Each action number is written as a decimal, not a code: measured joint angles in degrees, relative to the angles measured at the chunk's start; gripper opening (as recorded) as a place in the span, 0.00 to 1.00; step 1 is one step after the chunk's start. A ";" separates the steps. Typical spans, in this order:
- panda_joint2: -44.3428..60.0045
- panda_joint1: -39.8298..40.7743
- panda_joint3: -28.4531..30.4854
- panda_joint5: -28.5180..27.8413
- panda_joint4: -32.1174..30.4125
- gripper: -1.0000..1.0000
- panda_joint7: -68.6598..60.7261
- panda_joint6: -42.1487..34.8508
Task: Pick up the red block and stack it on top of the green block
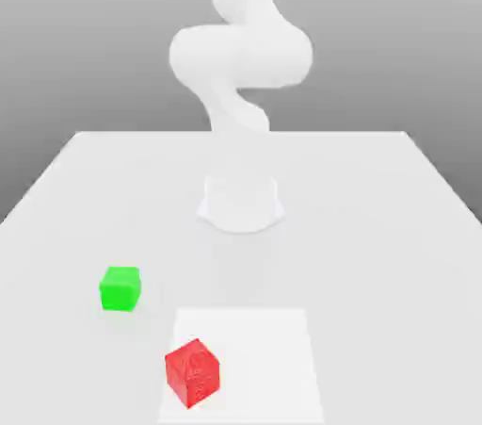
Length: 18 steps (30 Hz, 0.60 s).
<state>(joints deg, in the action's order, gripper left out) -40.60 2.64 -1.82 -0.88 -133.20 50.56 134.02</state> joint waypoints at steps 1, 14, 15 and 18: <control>2.26 1.06 -0.71 -0.45 -0.61 0.50 2.09 0.96; 29.61 10.78 -5.88 -5.72 -7.96 0.50 27.12 12.50; 31.68 11.13 -5.87 -5.94 -8.53 0.50 28.90 13.39; 37.82 12.09 -5.57 -5.93 -10.23 0.50 33.76 16.10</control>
<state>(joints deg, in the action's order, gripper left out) -2.78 14.74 -7.39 -6.81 -143.44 84.32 150.12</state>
